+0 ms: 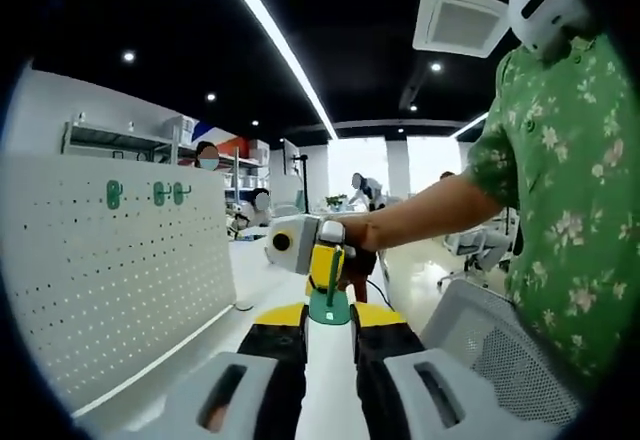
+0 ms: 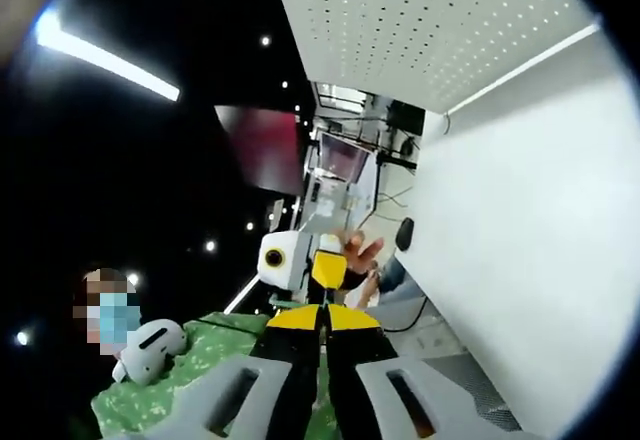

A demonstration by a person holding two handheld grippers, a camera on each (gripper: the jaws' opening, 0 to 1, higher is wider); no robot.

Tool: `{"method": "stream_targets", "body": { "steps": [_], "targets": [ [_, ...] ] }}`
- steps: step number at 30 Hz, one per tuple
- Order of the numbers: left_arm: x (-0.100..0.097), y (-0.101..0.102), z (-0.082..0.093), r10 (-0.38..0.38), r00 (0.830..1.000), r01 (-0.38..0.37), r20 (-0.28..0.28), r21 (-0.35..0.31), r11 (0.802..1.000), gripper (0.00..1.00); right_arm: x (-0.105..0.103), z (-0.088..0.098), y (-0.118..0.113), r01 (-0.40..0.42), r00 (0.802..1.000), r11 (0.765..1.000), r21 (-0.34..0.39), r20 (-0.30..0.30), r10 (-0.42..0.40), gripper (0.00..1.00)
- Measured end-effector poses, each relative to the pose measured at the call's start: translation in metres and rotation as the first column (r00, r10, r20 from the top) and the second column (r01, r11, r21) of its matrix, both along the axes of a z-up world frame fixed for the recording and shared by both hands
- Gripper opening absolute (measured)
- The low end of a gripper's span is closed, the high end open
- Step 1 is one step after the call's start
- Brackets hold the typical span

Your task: Insert the hook assembly into the mounting plate slot until the hook locks in place.

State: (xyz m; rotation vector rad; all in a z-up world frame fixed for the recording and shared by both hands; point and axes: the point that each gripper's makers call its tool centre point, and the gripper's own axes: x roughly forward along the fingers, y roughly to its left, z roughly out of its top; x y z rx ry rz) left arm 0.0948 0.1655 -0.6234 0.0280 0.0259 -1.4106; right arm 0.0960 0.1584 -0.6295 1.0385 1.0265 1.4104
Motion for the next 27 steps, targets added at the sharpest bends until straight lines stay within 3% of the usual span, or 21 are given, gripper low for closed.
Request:
{"method": "stream_targets", "body": {
  "steps": [6, 9, 14, 16, 17, 19, 20, 23, 24, 25, 27],
  "targets": [
    [0.002, 0.002, 0.0, 0.003, 0.999, -0.004, -0.044, -0.021, 1.0, 0.17, 0.004, 0.001, -0.002, 0.034, 0.999, 0.999, -0.002, 0.038, -0.034, 0.07],
    [0.003, 0.002, -0.001, 0.006, 0.998, -0.007, -0.058, -0.019, 1.0, 0.17, 0.009, -0.005, -0.005, 0.063, 0.994, 0.996, -0.056, 0.094, -0.058, 0.09],
    [0.006, 0.005, -0.004, 0.012, 0.997, -0.012, -0.072, -0.007, 1.0, 0.17, 0.013, -0.016, -0.015, 0.092, 0.953, 0.972, -0.214, 0.303, -0.024, 0.13],
    [0.008, 0.006, -0.006, 0.017, 0.996, -0.017, -0.082, -0.001, 1.0, 0.17, 0.02, -0.016, -0.019, 0.138, 0.911, 0.953, -0.269, 0.411, -0.016, 0.13],
    [0.008, 0.006, -0.006, 0.017, 0.996, -0.017, -0.084, 0.0, 1.0, 0.17, 0.021, -0.014, -0.021, 0.158, 0.881, 0.941, -0.298, 0.472, 0.002, 0.13],
    [0.01, 0.006, -0.008, 0.021, 0.996, -0.021, -0.089, 0.008, 1.0, 0.17, 0.022, -0.013, -0.024, 0.176, 0.835, 0.92, -0.351, 0.548, 0.049, 0.16],
    [0.01, 0.006, -0.009, 0.02, 0.995, -0.019, -0.096, 0.014, 1.0, 0.17, 0.023, -0.012, -0.026, 0.189, 0.787, 0.901, -0.39, 0.609, 0.099, 0.17],
    [0.012, 0.005, -0.012, 0.02, 0.994, -0.017, -0.105, 0.028, 0.999, 0.17, 0.02, -0.009, -0.028, 0.198, 0.688, 0.859, -0.472, 0.692, 0.221, 0.18],
    [0.013, 0.005, -0.014, 0.022, 0.994, -0.018, -0.109, 0.035, 0.999, 0.17, 0.018, -0.006, -0.028, 0.199, 0.641, 0.842, -0.501, 0.717, 0.275, 0.18],
    [0.014, 0.005, -0.016, 0.024, 0.993, -0.019, -0.113, 0.044, 0.999, 0.17, 0.016, -0.003, -0.027, 0.203, 0.606, 0.823, -0.53, 0.729, 0.32, 0.18],
    [0.015, 0.004, -0.018, 0.029, 0.992, -0.022, -0.124, 0.056, 0.998, 0.17, 0.015, 0.005, -0.024, 0.217, 0.54, 0.807, -0.549, 0.756, 0.369, 0.17]
  ]
}}
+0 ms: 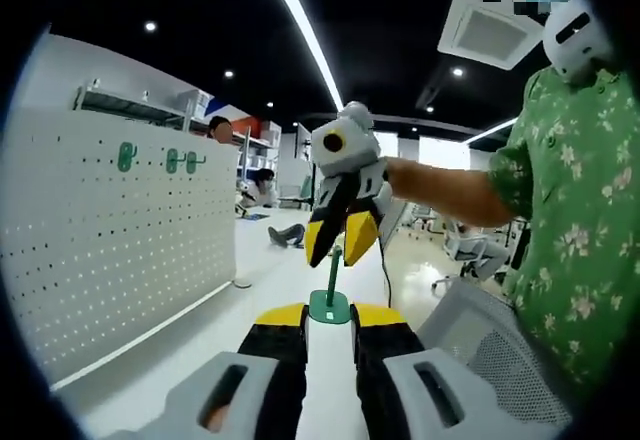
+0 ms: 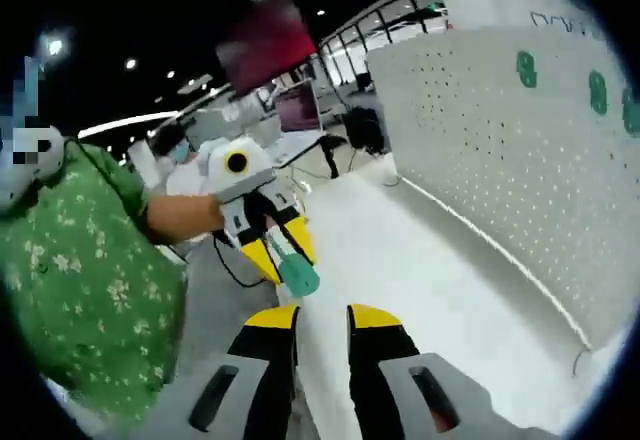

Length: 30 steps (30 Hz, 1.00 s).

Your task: Insert the hook assembly into the mounting plate slot until the hook locks in place.

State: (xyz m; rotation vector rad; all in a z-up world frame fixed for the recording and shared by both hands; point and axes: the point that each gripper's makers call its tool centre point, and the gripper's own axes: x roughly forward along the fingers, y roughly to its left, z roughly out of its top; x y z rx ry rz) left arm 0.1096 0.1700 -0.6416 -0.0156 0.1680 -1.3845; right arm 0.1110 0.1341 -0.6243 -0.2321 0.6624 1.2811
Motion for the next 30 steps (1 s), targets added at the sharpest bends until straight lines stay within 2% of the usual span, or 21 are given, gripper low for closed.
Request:
{"method": "stream_targets", "body": {
  "steps": [3, 7, 11, 13, 14, 17, 25, 30],
  "targets": [
    [0.0, 0.0, -0.002, -0.004, 1.0, 0.004, -0.005, 0.009, 1.0, 0.17, -0.001, 0.009, 0.002, -0.062, 0.988, 0.987, -0.148, 0.129, 0.082, 0.15],
    [0.001, -0.002, -0.007, -0.009, 1.0, 0.01, -0.014, 0.041, 0.999, 0.17, -0.01, 0.02, 0.014, -0.145, 0.964, 0.955, -0.259, 0.182, 0.196, 0.15],
    [0.0, -0.007, -0.008, -0.022, 1.0, 0.023, -0.018, 0.059, 0.998, 0.17, -0.014, 0.025, 0.024, -0.202, 0.949, 0.935, -0.293, 0.175, 0.26, 0.14],
    [-0.001, -0.009, -0.007, -0.033, 0.999, 0.033, -0.014, 0.067, 0.997, 0.17, -0.014, 0.02, 0.026, -0.218, 0.943, 0.911, -0.349, 0.165, 0.288, 0.13],
    [-0.002, -0.01, -0.007, -0.035, 0.999, 0.036, -0.014, 0.071, 0.997, 0.17, -0.011, 0.015, 0.025, -0.227, 0.935, 0.891, -0.394, 0.168, 0.313, 0.13],
    [-0.003, -0.013, -0.006, -0.043, 0.999, 0.044, -0.011, 0.077, 0.996, 0.17, -0.007, 0.003, 0.021, -0.235, 0.928, 0.847, -0.476, 0.148, 0.341, 0.12],
    [-0.003, -0.019, -0.003, -0.056, 0.998, 0.057, -0.009, 0.086, 0.995, 0.17, -0.012, -0.004, 0.032, -0.258, 0.924, 0.846, -0.466, 0.136, 0.357, 0.1],
    [-0.004, -0.023, -0.001, -0.066, 0.998, 0.066, -0.01, 0.084, 0.994, 0.17, -0.013, -0.015, 0.029, -0.256, 0.921, 0.826, -0.503, 0.133, 0.366, 0.08]
  ]
}}
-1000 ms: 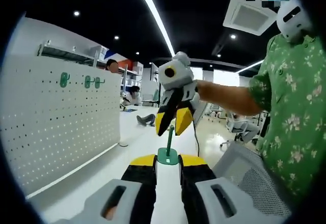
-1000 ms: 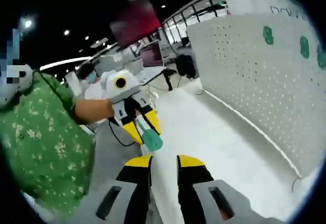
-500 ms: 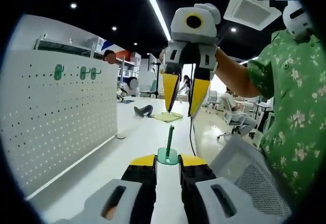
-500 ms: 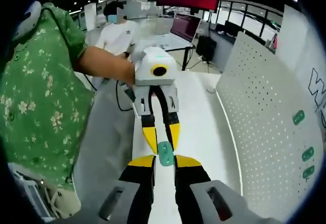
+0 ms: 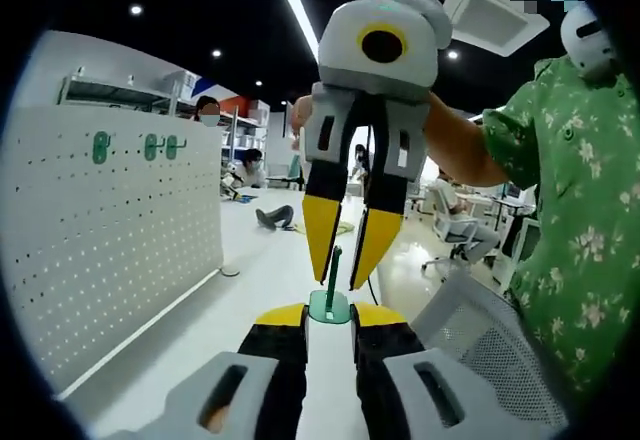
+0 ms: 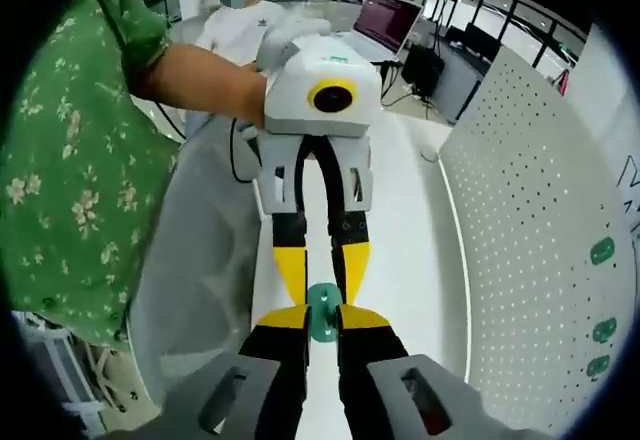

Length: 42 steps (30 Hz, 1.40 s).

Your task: Insert the hook assembly into the mounting plate slot until the hook locks in place.

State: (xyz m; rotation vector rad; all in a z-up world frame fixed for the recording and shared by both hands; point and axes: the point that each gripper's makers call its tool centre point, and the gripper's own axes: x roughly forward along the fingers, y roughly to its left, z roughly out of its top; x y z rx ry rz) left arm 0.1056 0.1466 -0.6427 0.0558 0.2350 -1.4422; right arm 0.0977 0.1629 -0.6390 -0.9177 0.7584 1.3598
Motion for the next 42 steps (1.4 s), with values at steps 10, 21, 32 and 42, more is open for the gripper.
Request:
{"method": "stream_targets", "body": {
  "steps": [10, 21, 32, 42],
  "targets": [
    [-0.002, -0.006, 0.005, -0.018, 1.0, 0.018, -0.008, -0.015, 1.0, 0.17, 0.001, -0.005, -0.007, 0.008, 1.0, 1.0, -0.025, 0.011, -0.008, 0.04],
    [-0.001, -0.007, 0.004, -0.02, 1.0, 0.02, -0.003, -0.001, 1.0, 0.16, 0.002, -0.008, -0.008, 0.018, 1.0, 1.0, -0.019, -0.004, -0.018, 0.02],
    [0.004, -0.006, 0.008, 0.0, 1.0, 0.0, 0.005, -0.027, 1.0, 0.17, 0.007, -0.005, -0.009, 0.066, 0.998, 0.997, 0.031, -0.002, -0.066, 0.01],
    [0.01, -0.003, 0.006, 0.031, 1.0, -0.031, 0.001, -0.034, 0.999, 0.13, 0.016, 0.001, -0.014, 0.132, 0.991, 0.989, 0.073, 0.006, -0.133, 0.01]
  ]
}}
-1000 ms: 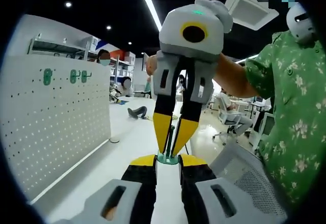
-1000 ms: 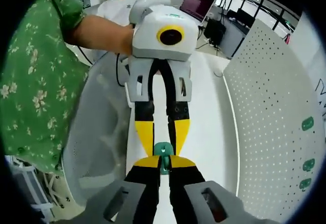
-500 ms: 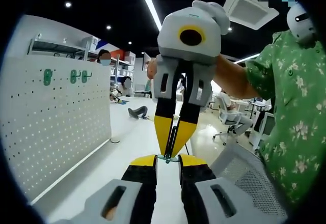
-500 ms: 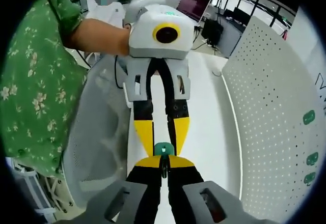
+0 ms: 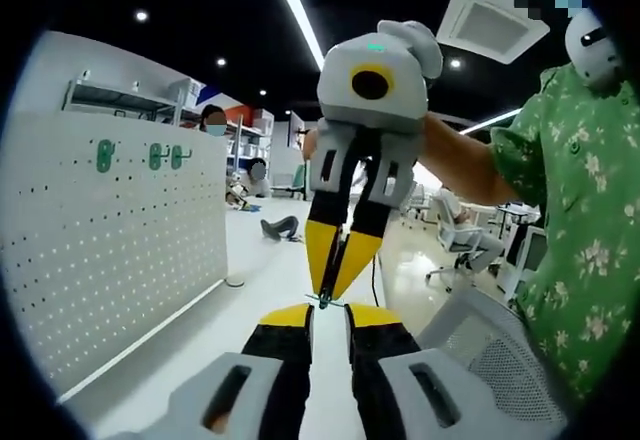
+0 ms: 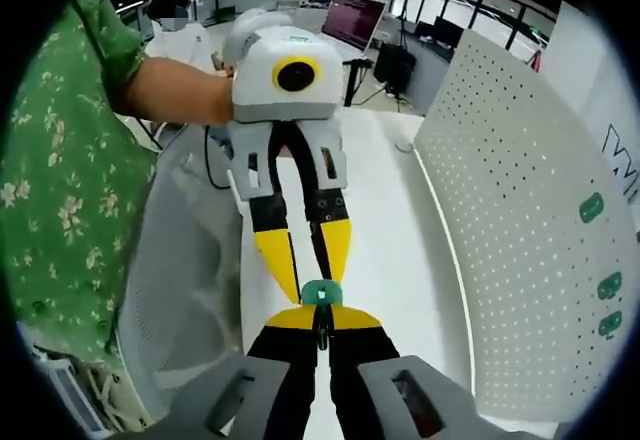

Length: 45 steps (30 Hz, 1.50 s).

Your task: Insert the hook assembly into the mounting plate slot until the hook locks in place.

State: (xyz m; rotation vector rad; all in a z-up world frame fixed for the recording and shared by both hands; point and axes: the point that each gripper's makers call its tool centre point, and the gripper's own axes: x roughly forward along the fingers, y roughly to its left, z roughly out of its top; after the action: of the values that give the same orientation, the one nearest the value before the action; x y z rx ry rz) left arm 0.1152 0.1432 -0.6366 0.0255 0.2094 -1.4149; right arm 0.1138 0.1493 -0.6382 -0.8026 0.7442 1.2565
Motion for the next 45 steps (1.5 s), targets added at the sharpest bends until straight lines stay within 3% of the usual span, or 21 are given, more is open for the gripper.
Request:
{"method": "stream_targets", "body": {
  "steps": [11, 25, 31, 39, 42, 45],
  "targets": [
    [-0.001, -0.006, 0.005, 0.002, 1.0, -0.002, -0.004, -0.025, 1.0, 0.13, 0.012, 0.012, 0.007, 0.069, 0.997, 0.995, 0.074, 0.029, -0.072, 0.01],
    [-0.001, -0.007, 0.008, 0.002, 1.0, -0.003, -0.016, -0.047, 0.999, 0.11, 0.013, 0.015, 0.008, 0.108, 0.994, 0.985, 0.131, 0.009, -0.11, 0.01],
    [0.006, -0.001, 0.006, 0.06, 0.998, -0.059, 0.008, -0.042, 0.997, 0.15, 0.018, 0.017, 0.004, 0.145, 0.989, 0.978, 0.148, 0.022, -0.149, 0.01],
    [0.013, 0.007, 0.007, 0.141, 0.99, -0.14, 0.015, -0.044, 0.989, 0.38, 0.026, 0.019, 0.003, 0.195, 0.979, 0.964, 0.183, 0.027, -0.203, 0.01],
    [0.018, 0.01, 0.009, 0.177, 0.984, -0.176, 0.011, -0.046, 0.983, 0.51, 0.027, 0.018, 0.002, 0.203, 0.977, 0.962, 0.184, 0.031, -0.213, 0.01],
    [0.029, 0.015, 0.009, 0.251, 0.968, -0.251, 0.0, -0.032, 0.968, 0.73, 0.029, 0.019, 0.001, 0.217, 0.974, 0.957, 0.191, 0.031, -0.227, 0.01]
  ]
}}
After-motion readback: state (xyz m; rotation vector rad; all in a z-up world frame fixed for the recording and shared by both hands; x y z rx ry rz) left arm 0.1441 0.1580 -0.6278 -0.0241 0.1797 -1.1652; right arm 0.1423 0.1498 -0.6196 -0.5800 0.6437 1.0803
